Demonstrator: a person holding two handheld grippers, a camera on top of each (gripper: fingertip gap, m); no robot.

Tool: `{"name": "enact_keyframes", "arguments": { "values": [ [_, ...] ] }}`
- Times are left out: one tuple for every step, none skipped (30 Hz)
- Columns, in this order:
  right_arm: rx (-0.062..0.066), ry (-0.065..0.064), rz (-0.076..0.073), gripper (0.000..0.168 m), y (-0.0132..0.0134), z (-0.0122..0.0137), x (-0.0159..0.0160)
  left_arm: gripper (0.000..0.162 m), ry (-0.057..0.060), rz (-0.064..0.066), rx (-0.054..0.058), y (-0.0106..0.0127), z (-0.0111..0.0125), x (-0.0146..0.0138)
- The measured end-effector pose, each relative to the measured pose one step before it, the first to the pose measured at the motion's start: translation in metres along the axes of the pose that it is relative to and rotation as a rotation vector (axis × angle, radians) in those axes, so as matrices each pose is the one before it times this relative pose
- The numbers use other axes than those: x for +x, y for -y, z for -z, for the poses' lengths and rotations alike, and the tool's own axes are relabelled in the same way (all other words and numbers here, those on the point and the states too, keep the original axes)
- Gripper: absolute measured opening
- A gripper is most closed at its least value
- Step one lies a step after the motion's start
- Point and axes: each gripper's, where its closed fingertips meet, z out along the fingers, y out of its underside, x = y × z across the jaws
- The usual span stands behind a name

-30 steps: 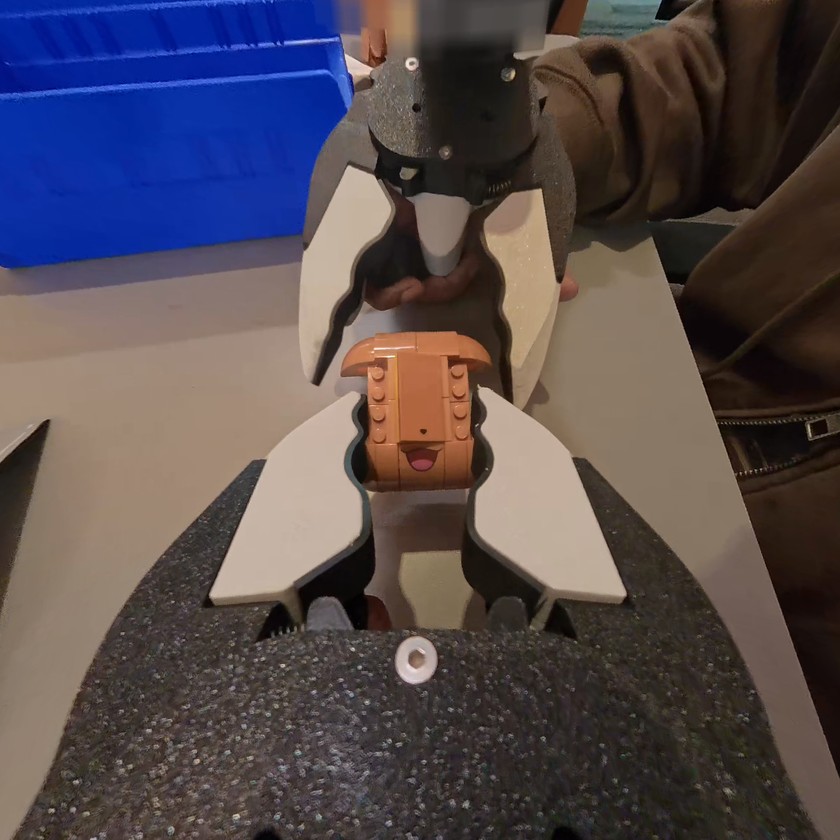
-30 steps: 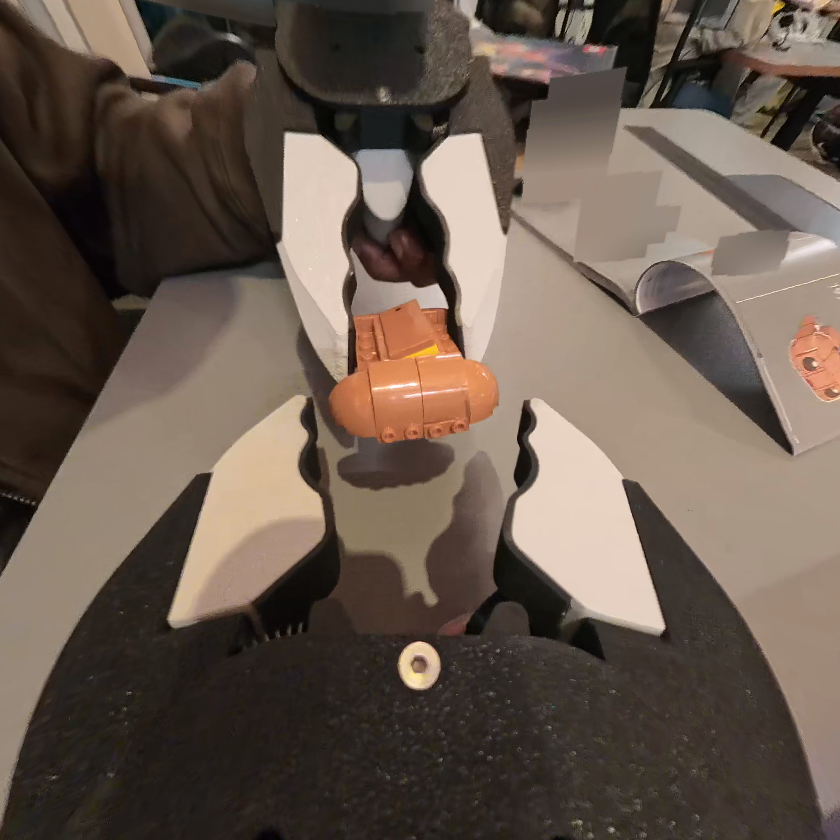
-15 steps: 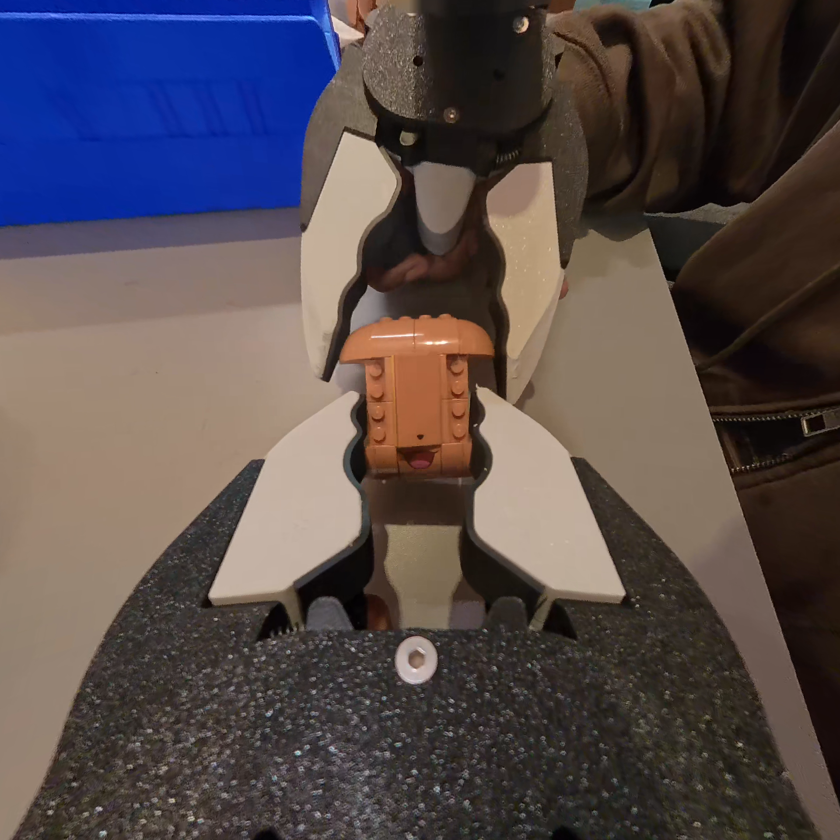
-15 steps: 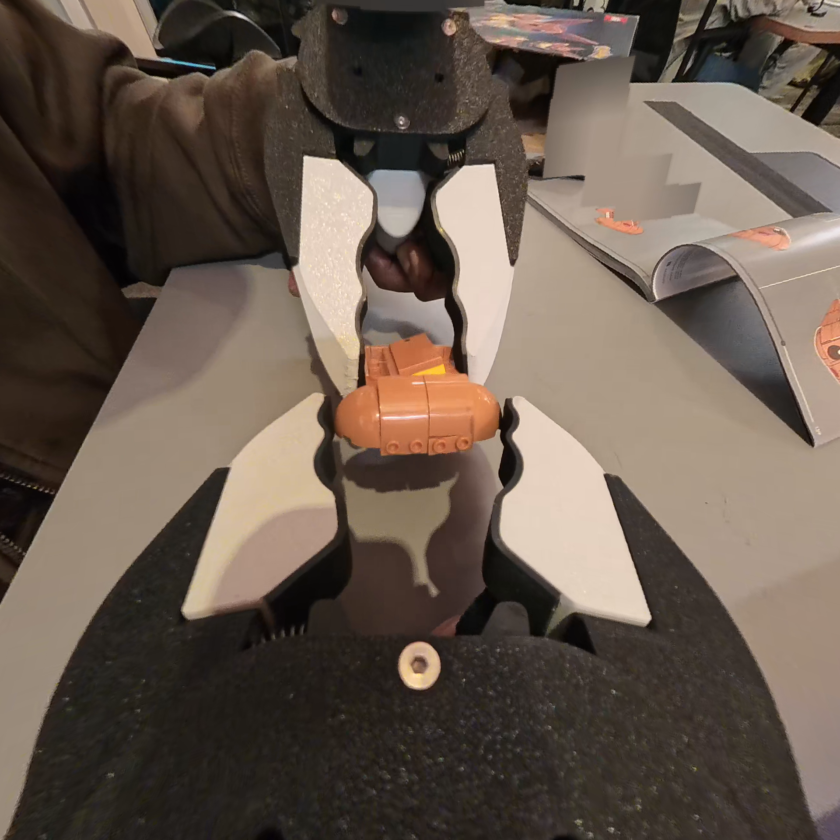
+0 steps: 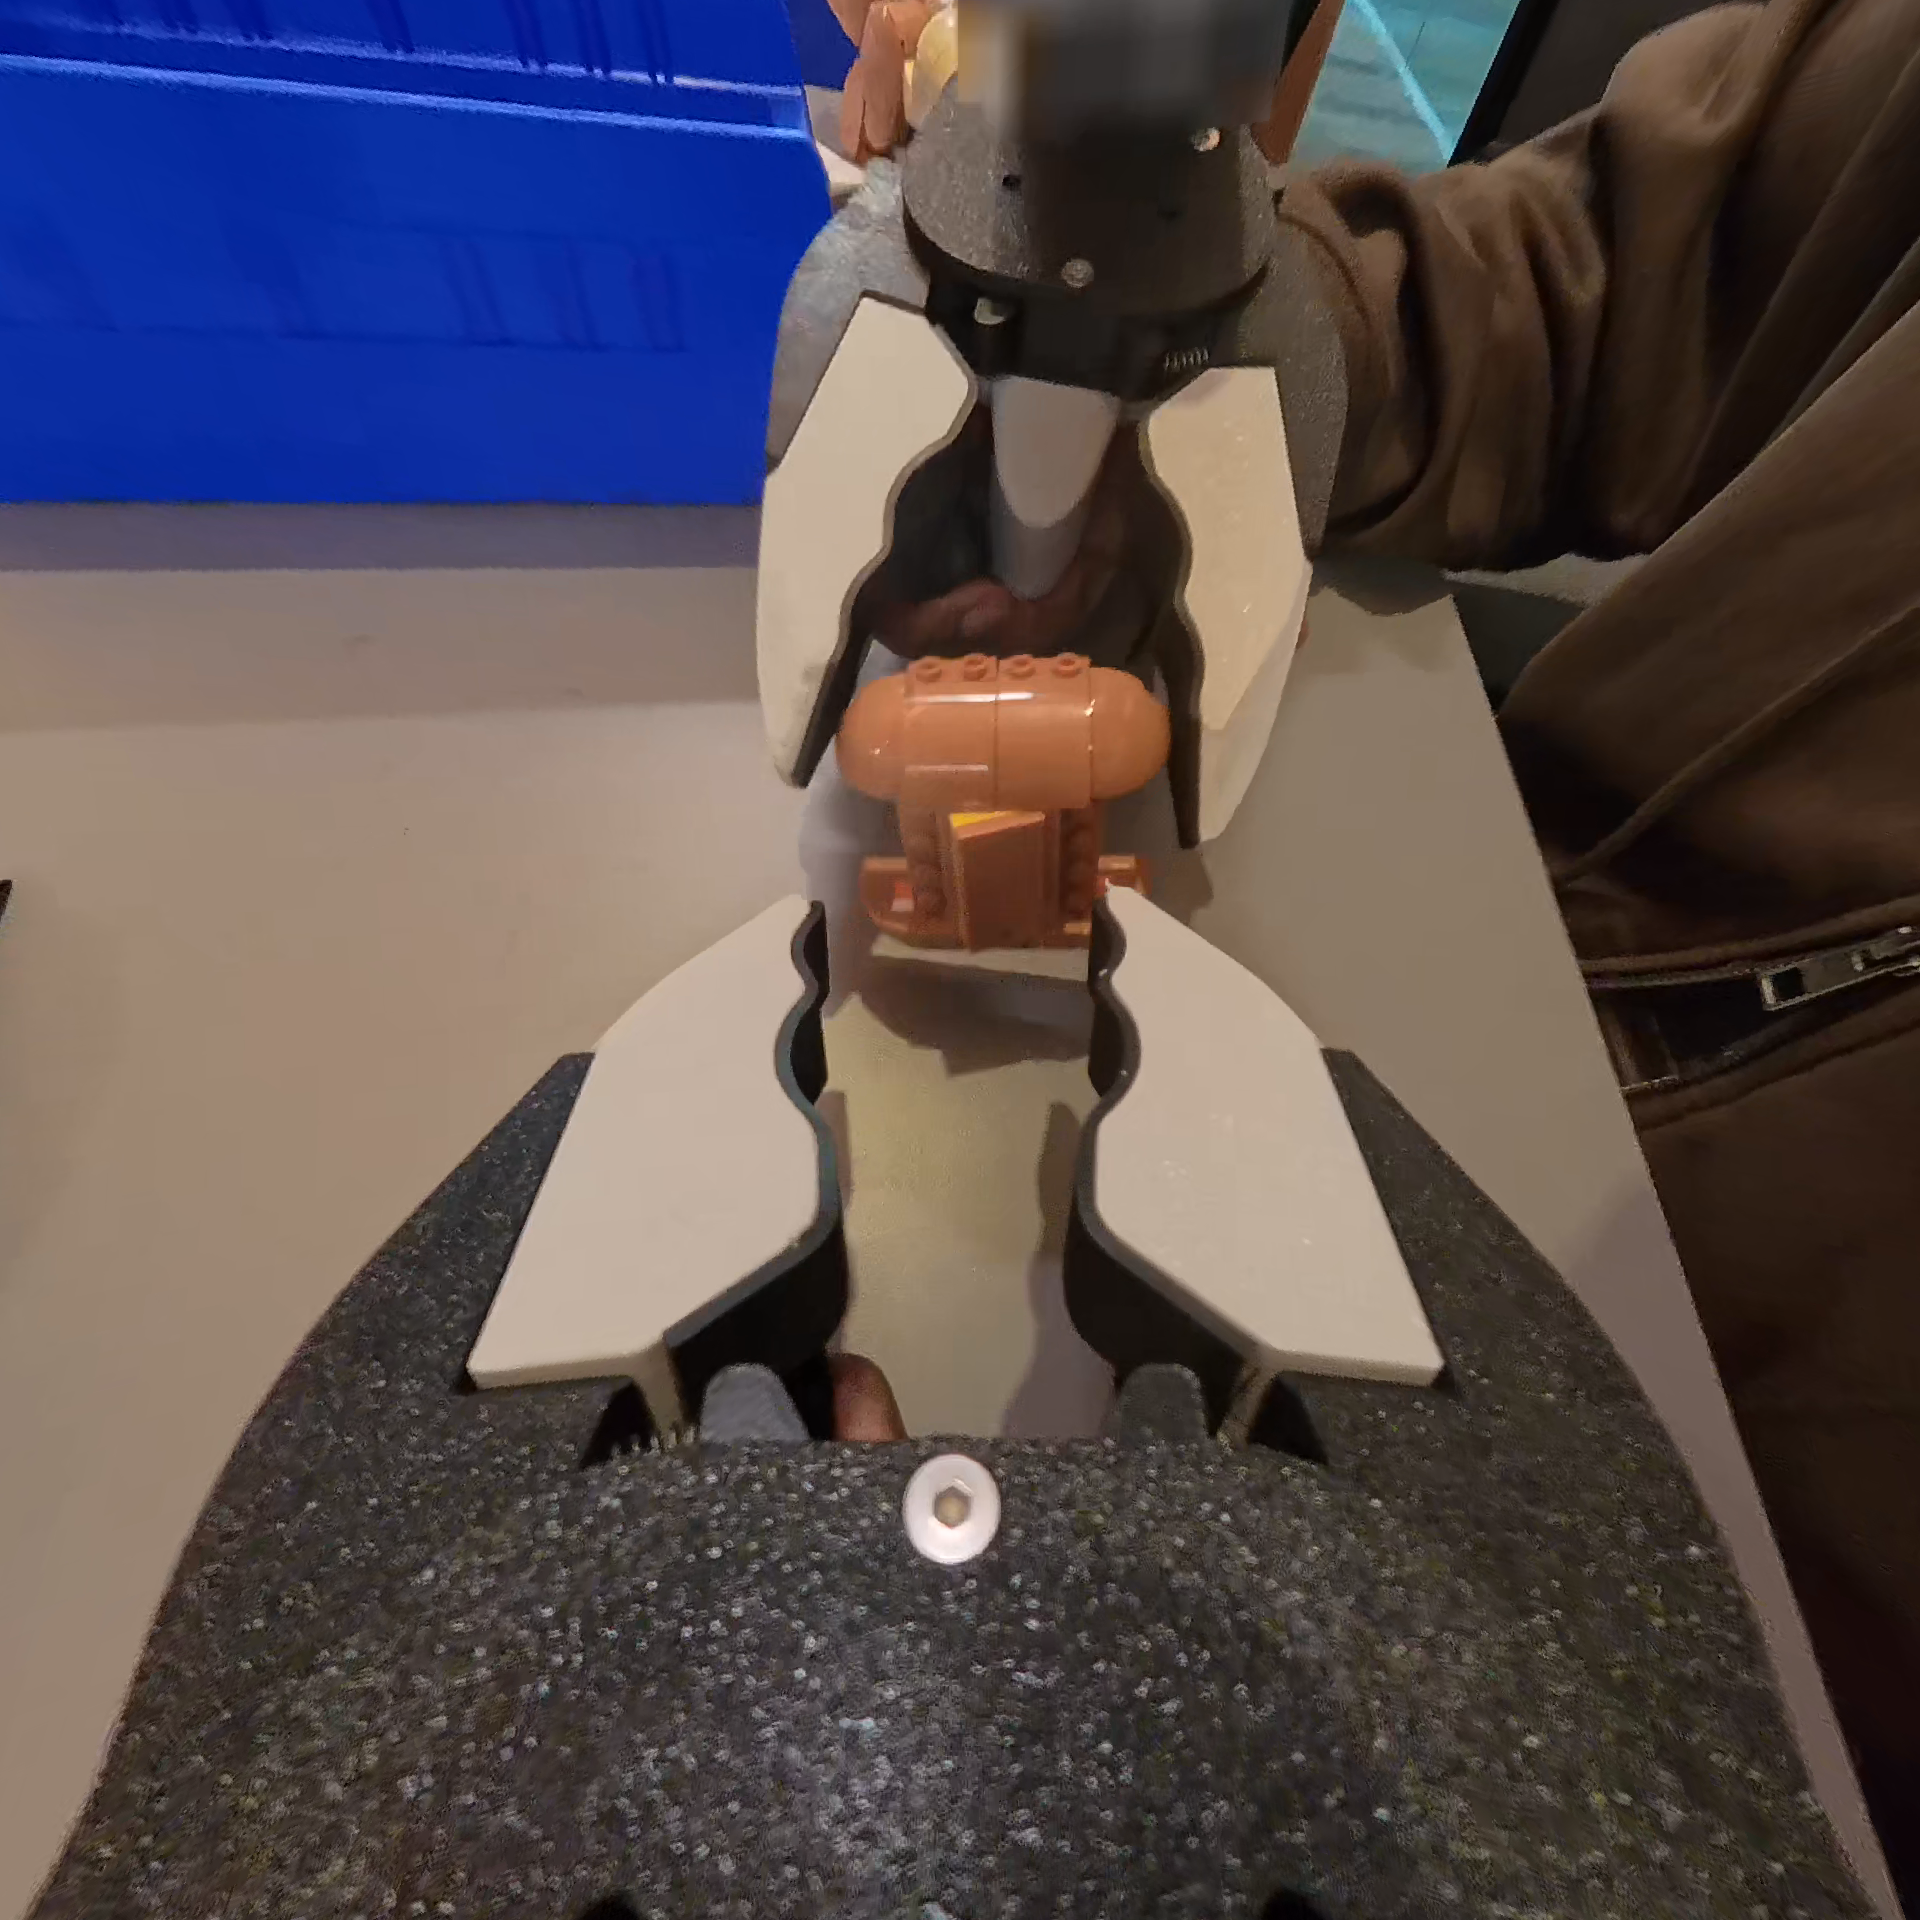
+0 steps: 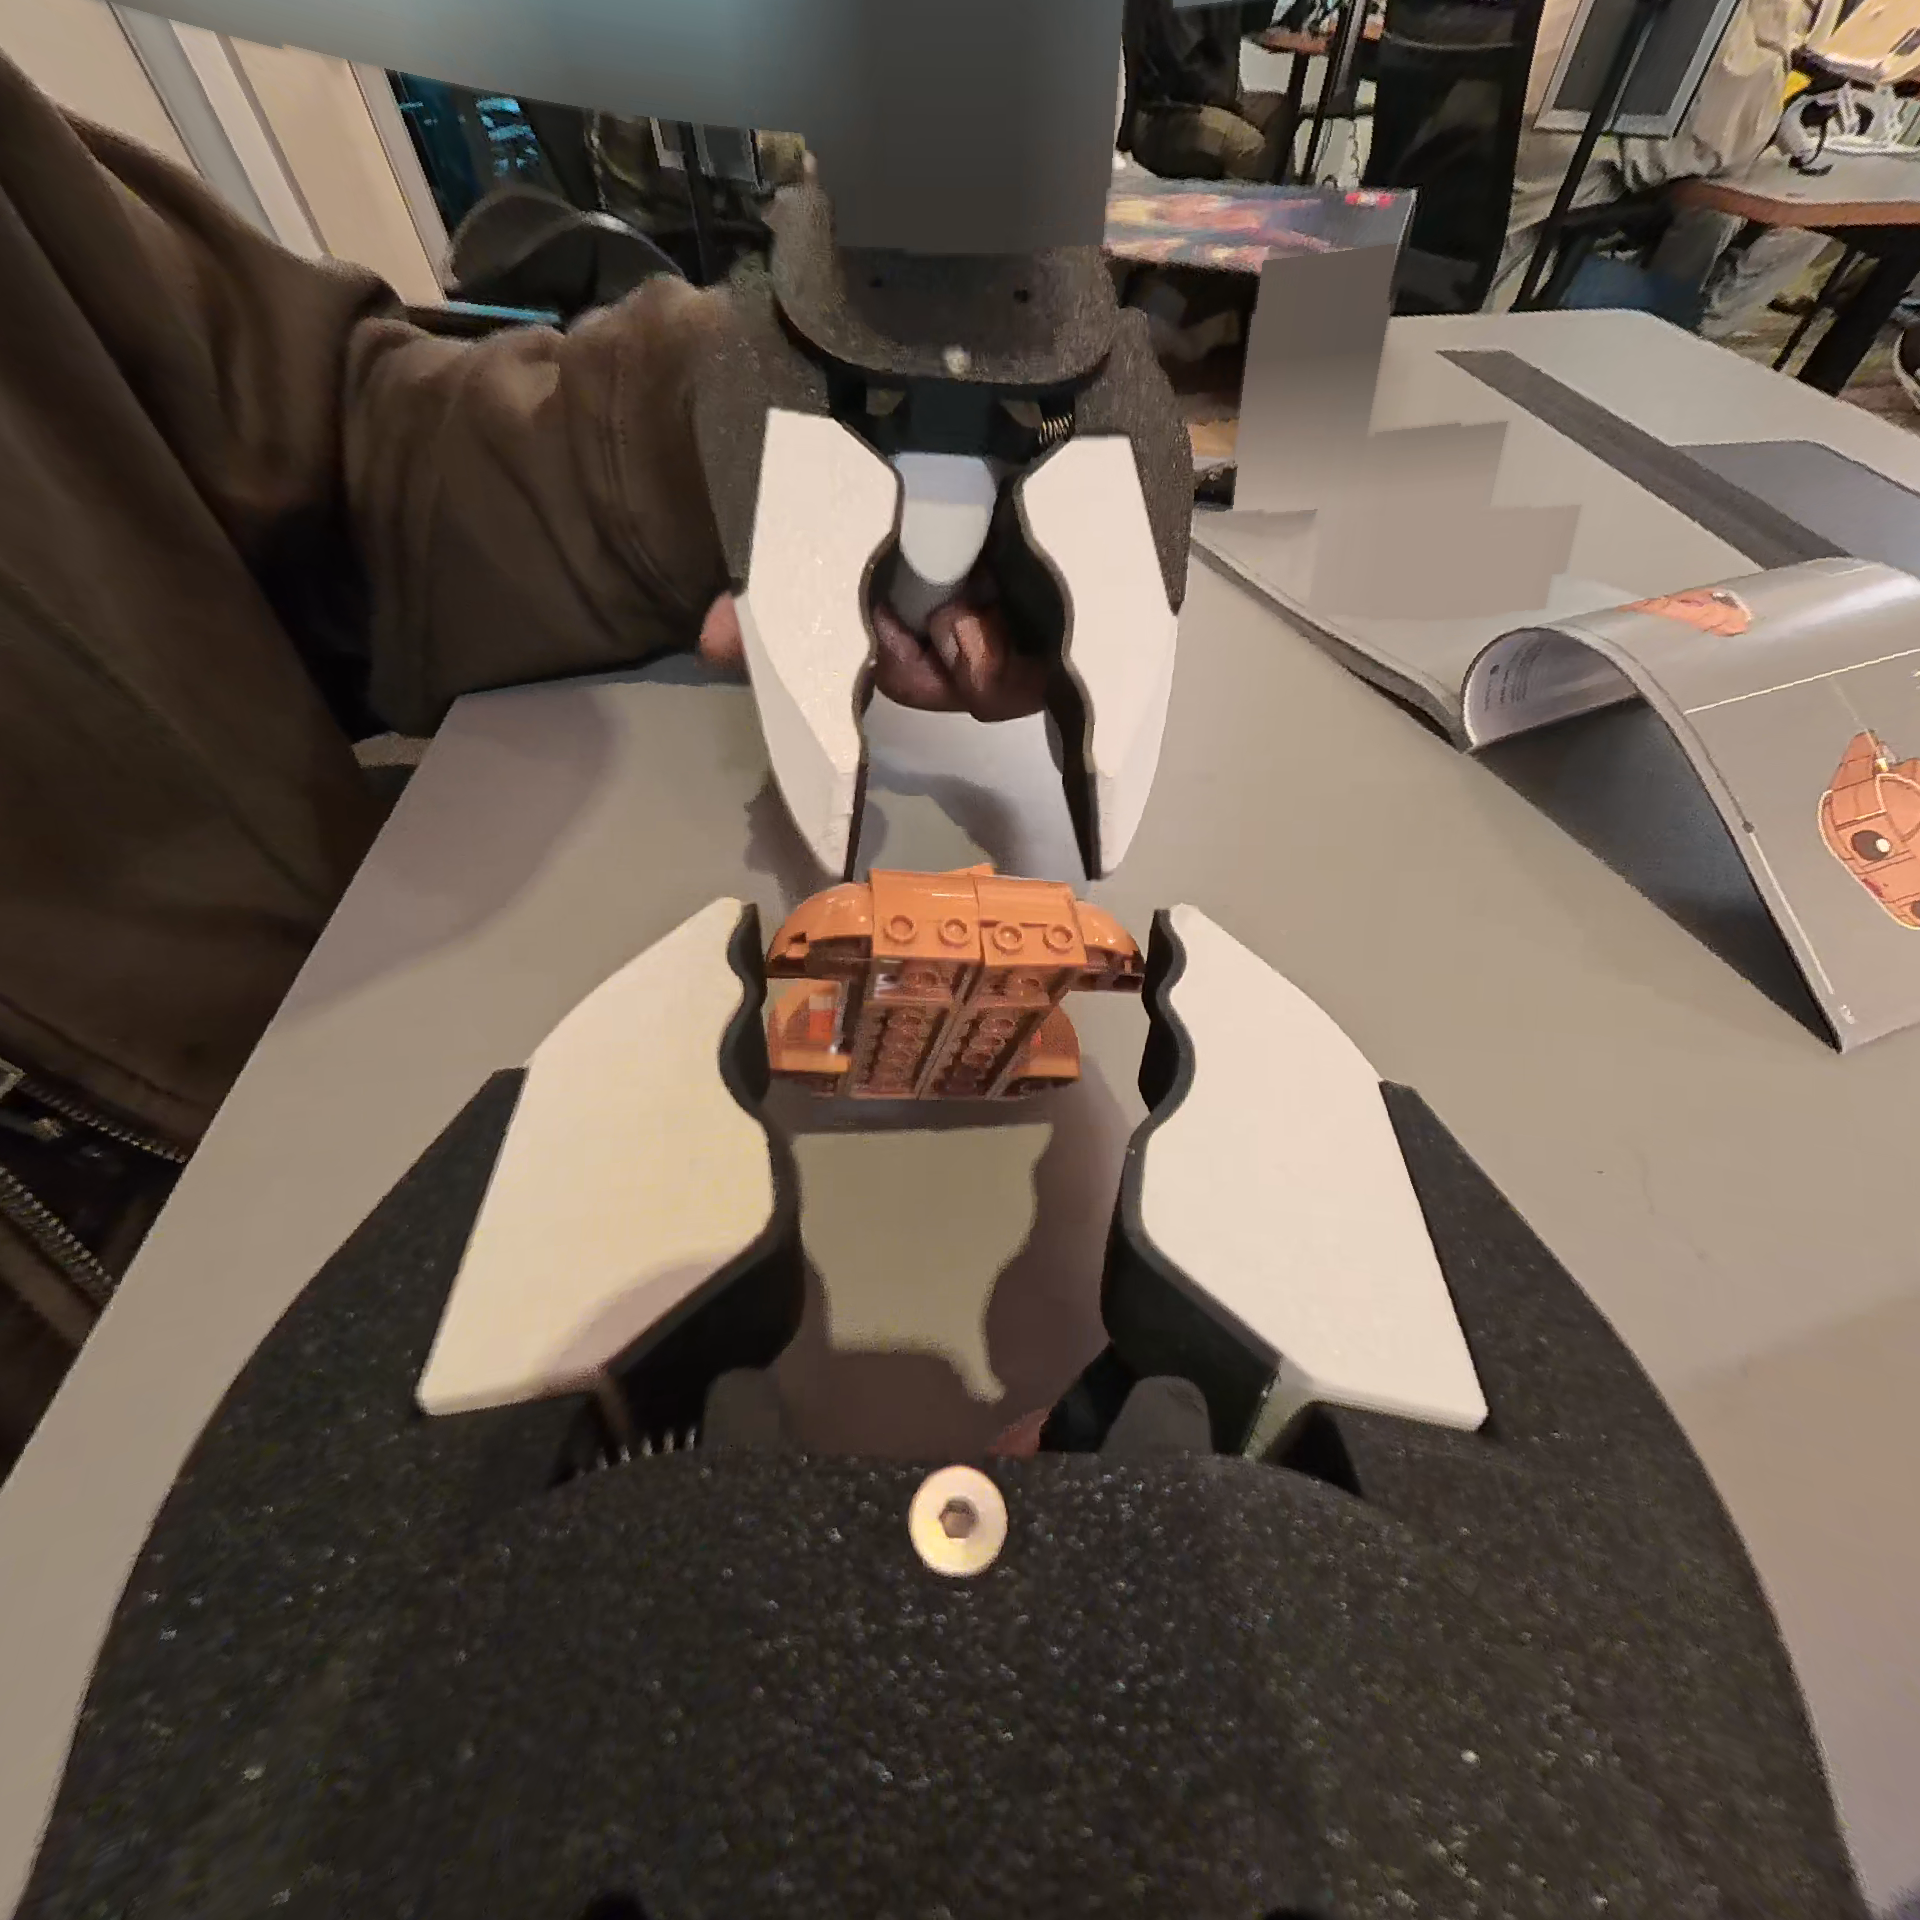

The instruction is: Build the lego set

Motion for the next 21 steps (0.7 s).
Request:
{"name": "enact_keyframes", "arguments": {
  "values": [
    [0.0236, 0.0059, -0.0085, 0.071, 0.00338, 0.00198, 0.00006, 0.049, -0.0180, 0.0228, 0.0107, -0.00039, 0.00252, -0.00044],
    [0.0226, 0.0038, -0.0106, 0.071, 0.00336, 0.00201, 0.00053, 0.050, -0.0265, 0.0237, 0.0021, -0.00217, 0.00189, 0.00036],
    [0.0209, 0.0033, -0.0115, 0.071, 0.00304, 0.00171, 0.00069, 0.051, -0.0314, 0.0240, -0.0028, -0.00329, 0.00068, 0.00109],
    [0.0192, 0.0052, -0.0119, 0.071, 0.00269, 0.00141, 0.00038, 0.053, -0.0315, 0.0231, -0.0008, -0.00316, -0.00093, 0.00110],
    [0.0180, 0.0092, -0.0133, 0.071, 0.00232, 0.00098, -0.00023, 0.055, -0.0260, 0.0183, 0.0073, -0.00182, -0.00255, 0.00051],
    [0.0185, 0.0119, -0.0146, 0.070, 0.00230, 0.00071, -0.00069, 0.057, -0.0228, 0.0111, 0.0122, -0.00068, -0.00369, 0.00057],
    [0.0185, 0.0137, -0.0141, 0.070, 0.00248, 0.00053, -0.00113, 0.059, -0.0266, 0.0040, 0.0098, -0.00076, -0.00436, 0.00142],
    [0.0191, 0.0139, -0.0113, 0.070, 0.00269, 0.00047, -0.00132, 0.061, -0.0321, -0.0014, 0.0081, -0.00053, -0.00431, 0.00244],
    [0.0202, 0.0116, -0.0095, 0.070, 0.00311, 0.00060, -0.00127, 0.062, -0.0401, 0.0101, -0.0011, 0.00043, -0.00338, 0.00348],
    [0.0204, 0.0116, -0.0103, 0.070, 0.00313, 0.00050, -0.00106, 0.064, -0.0487, 0.0077, 0.0215, 0.00456, -0.00199, 0.00449],
    [0.0213, 0.0115, -0.0123, 0.070, 0.00305, 0.00035, -0.00091, 0.065, -0.0347, -0.0011, 0.0464, 0.00795, -0.00114, 0.00327],
    [0.0209, 0.0119, -0.0153, 0.070, 0.00283, 0.00008, -0.00085, 0.065, -0.0341, -0.0021, 0.0485, 0.00803, -0.00142, 0.00341],
    [0.0212, 0.0131, -0.0175, 0.070, 0.00267, -0.00018, -0.00099, 0.066, -0.0346, 0.0029, 0.0350, 0.00605, -0.00232, 0.00295],
    [0.0228, 0.0175, -0.0180, 0.070, 0.00296, -0.00020, -0.00153, 0.067, -0.0280, 0.0095, 0.0170, 0.00314, -0.00293, 0.00161],
    [0.0177, 0.0154, -0.0163, 0.070, 0.00202, -0.00042, -0.00130, 0.066, -0.0176, 0.0130, 0.0088, 0.00205, -0.00285, 0.00043],
    [0.0080, 0.0093, -0.0120, 0.070, 0.00039, -0.00066, -0.00045, 0.064, -0.0001, 0.0059, 0.0032, 0.00132, -0.00227, -0.00150],
    [0.0014, 0.0049, -0.0078, 0.070, -0.00075, -0.00062, 0.00018, 0.059, 0.0192, 0.0061, -0.0026, 0.00034, -0.00191, -0.00374],
    [-0.0035, 0.0038, -0.0058, 0.070, -0.00154, -0.00057, 0.00024, 0.052, 0.0251, 0.0133, -0.0096, -0.00087, -0.00150, -0.00466],
    [-0.0031, 0.0003, -0.0059, 0.070, -0.00164, -0.00040, 0.00084, 0.048, 0.0131, 0.0136, -0.0087, -0.00084, -0.00077, -0.00281],
    [0.0007, -0.0041, -0.0089, 0.070, -0.00070, -0.00028, 0.00168, 0.048, 0.0065, 0.0090, -0.0025, -0.00026, -0.00020, -0.00171],
    [0.0030, -0.0010, -0.0121, 0.070, 0.00032, 0.00004, 0.00165, 0.048, 0.0082, 0.0051, 0.0027, 0.00046, -0.00011, -0.00159]
  ]
}}
